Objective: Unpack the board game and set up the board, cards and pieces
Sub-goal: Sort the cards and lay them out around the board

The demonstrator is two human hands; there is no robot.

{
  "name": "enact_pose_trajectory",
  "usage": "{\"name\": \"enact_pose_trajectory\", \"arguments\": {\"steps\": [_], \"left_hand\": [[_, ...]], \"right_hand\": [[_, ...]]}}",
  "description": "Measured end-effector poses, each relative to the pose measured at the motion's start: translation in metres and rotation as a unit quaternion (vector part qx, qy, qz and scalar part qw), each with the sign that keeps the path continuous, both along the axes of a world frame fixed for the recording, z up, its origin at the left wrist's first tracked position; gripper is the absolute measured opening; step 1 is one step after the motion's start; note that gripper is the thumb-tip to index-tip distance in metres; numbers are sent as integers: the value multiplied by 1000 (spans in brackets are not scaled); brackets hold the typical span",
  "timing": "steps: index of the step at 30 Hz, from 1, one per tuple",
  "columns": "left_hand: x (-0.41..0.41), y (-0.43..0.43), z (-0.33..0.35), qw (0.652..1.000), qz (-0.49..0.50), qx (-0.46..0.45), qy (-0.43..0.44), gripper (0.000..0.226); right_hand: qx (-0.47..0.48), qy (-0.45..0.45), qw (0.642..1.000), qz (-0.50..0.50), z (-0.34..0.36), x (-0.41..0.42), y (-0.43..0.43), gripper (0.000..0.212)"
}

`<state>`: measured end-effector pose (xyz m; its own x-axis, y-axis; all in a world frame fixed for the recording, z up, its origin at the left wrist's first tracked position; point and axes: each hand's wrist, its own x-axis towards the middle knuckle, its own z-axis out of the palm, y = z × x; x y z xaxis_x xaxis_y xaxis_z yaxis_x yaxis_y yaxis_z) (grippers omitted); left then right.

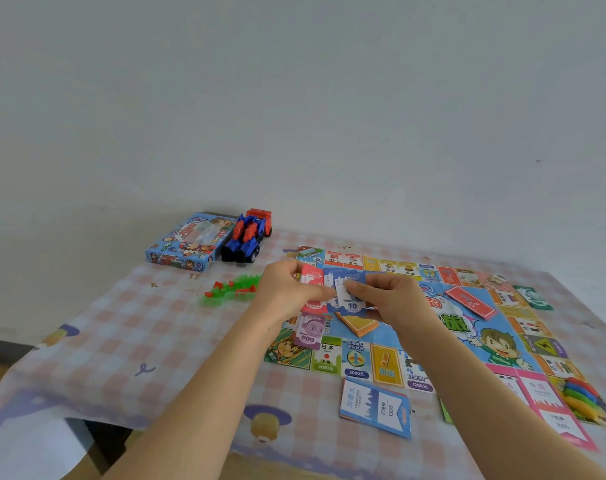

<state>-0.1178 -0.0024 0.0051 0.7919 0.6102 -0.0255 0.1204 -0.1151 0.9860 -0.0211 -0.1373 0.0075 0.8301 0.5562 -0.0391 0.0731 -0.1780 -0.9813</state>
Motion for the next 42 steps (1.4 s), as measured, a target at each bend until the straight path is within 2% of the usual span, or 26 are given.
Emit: {"name": "enact_pose_trajectory", "arguments": {"steps": [6, 10, 13, 16, 18, 19, 21, 24, 29, 31, 32, 34, 38, 39, 42], "left_hand": [[-1, 1, 0, 1000, 12, 26, -2, 36], [-2, 0, 0, 999, 7, 36, 6, 40], [-3, -1, 0, 999, 1, 46, 16, 46], [-4, 1, -1, 999, -12, 28, 17, 47], [-6, 3, -2, 999, -24, 29, 35, 45], [-6, 4, -3, 997, -29, 54, 50, 45], [-5, 4, -6, 983, -31, 159, 90, 46], [-3, -1, -10, 939, -34, 315, 132, 42], [1, -4, -16, 884, -8, 436, 166, 33], [3, -4, -17, 877, 47, 459, 137, 25], [5, -4, -15, 883, 74, 450, 109, 21], [8, -3, -12, 905, 79, 413, 72, 28], [6, -11, 0, 973, -56, 221, 40, 30], [7, -12, 1, 978, -68, 195, 34, 28], [9, -13, -2, 977, -45, 209, 25, 24]], "right_hand": [[8, 28, 999, 15, -1, -1, 0, 15], [-4, 38, 999, 38, 0, -2, 1, 25], [-14, 34, 998, 47, 0, -3, 2, 23], [-11, 29, 999, 29, 1, -1, 3, 28], [-1, 48, 999, 7, 2, 1, 1, 20], [9, 69, 998, 2, 2, 2, -1, 17], [37, 120, 992, 6, 2, 3, -6, 11], [61, 177, 982, 10, 1, 2, -10, 8], [59, 154, 986, -7, -2, 3, -10, 7], [53, 127, 990, -23, -2, 5, -10, 8], [50, 115, 992, -31, -3, 6, -10, 9], [45, 96, 994, -37, -3, 7, -9, 10], [36, 68, 997, -28, -5, 5, -8, 12], [33, 61, 997, -26, -6, 5, -7, 13], [30, 49, 998, -25, -5, 3, -7, 13]]}}
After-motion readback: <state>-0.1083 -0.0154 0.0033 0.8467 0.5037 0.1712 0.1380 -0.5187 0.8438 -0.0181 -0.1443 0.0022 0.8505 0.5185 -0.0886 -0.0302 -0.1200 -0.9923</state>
